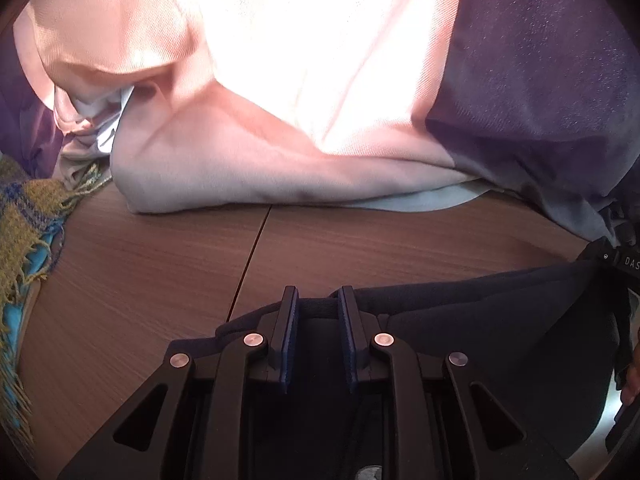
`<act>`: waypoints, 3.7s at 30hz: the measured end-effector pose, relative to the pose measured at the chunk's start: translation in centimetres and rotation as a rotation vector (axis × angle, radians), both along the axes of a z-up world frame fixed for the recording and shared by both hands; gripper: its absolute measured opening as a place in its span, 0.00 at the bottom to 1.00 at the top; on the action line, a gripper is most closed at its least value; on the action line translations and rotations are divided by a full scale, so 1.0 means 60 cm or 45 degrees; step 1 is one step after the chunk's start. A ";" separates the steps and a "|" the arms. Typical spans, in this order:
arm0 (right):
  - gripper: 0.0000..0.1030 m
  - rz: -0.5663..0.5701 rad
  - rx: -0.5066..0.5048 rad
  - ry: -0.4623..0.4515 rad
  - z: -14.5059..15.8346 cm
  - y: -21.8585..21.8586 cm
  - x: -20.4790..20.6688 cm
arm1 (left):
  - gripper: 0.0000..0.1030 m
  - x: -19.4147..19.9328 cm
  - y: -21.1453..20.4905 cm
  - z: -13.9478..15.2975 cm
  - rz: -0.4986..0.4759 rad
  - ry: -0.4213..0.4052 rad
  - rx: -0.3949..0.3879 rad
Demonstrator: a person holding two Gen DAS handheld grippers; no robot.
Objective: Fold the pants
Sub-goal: 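Lift the waistband with both grippers and fold it over toward the cuffs, then open both grippers to release the folded waistband onto the pants, then grasp the cuff end with the right gripper while the left gripper presses the pants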
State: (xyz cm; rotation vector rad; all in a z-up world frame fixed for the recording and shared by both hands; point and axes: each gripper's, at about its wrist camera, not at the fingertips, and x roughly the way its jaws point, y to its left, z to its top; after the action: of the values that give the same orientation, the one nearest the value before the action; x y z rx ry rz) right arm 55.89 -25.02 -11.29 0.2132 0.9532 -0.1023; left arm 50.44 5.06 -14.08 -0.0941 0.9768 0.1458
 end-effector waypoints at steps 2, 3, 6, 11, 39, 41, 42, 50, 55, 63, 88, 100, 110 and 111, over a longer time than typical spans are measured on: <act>0.09 0.002 -0.021 0.018 -0.007 0.004 0.005 | 0.22 0.001 0.002 -0.005 0.001 0.006 0.006; 0.09 0.011 -0.028 0.023 -0.008 0.007 0.008 | 0.22 0.002 0.003 -0.008 0.000 0.009 0.009; 0.14 0.047 -0.054 0.038 -0.009 0.016 0.012 | 0.22 0.004 0.003 -0.011 -0.010 0.016 0.023; 0.32 0.108 -0.084 -0.024 0.019 0.027 -0.015 | 0.36 -0.018 0.000 0.022 -0.022 -0.053 0.045; 0.49 0.356 -0.084 -0.303 0.147 -0.018 -0.277 | 0.50 -0.228 -0.141 0.142 -0.287 -0.296 0.003; 0.49 0.391 -0.081 -0.293 0.136 -0.024 -0.284 | 0.50 -0.232 -0.158 0.131 -0.299 -0.297 -0.005; 0.49 0.410 -0.080 -0.290 0.131 -0.026 -0.286 | 0.50 -0.232 -0.162 0.126 -0.302 -0.297 -0.010; 0.49 0.561 -0.110 -0.263 0.079 -0.026 -0.286 | 0.50 -0.216 -0.221 0.076 -0.344 -0.219 -0.041; 0.49 0.632 -0.187 -0.249 0.051 -0.021 -0.274 | 0.50 -0.204 -0.248 0.052 -0.360 -0.173 -0.048; 0.49 0.708 -0.349 -0.253 0.021 -0.021 -0.269 | 0.50 -0.189 -0.260 0.031 -0.373 -0.134 -0.025; 0.07 0.266 0.097 -0.242 0.099 -0.197 -0.182 | 0.52 -0.144 -0.309 0.042 -0.486 -0.167 0.054; 0.05 -0.076 0.052 -0.121 0.070 -0.326 -0.101 | 0.55 -0.135 -0.397 0.033 -0.626 -0.147 0.090; 0.43 -0.087 0.118 -0.165 0.070 -0.330 -0.131 | 0.60 -0.146 -0.390 0.021 -0.547 -0.153 0.058; 0.43 -0.086 0.137 -0.176 0.066 -0.330 -0.138 | 0.60 -0.148 -0.386 0.019 -0.537 -0.150 0.061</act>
State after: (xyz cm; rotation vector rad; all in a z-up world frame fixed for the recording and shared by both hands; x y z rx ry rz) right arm 47.61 -44.81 -7.32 0.3475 0.8146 -0.0976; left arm 41.56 -18.07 -12.93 0.1463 0.8560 -0.2223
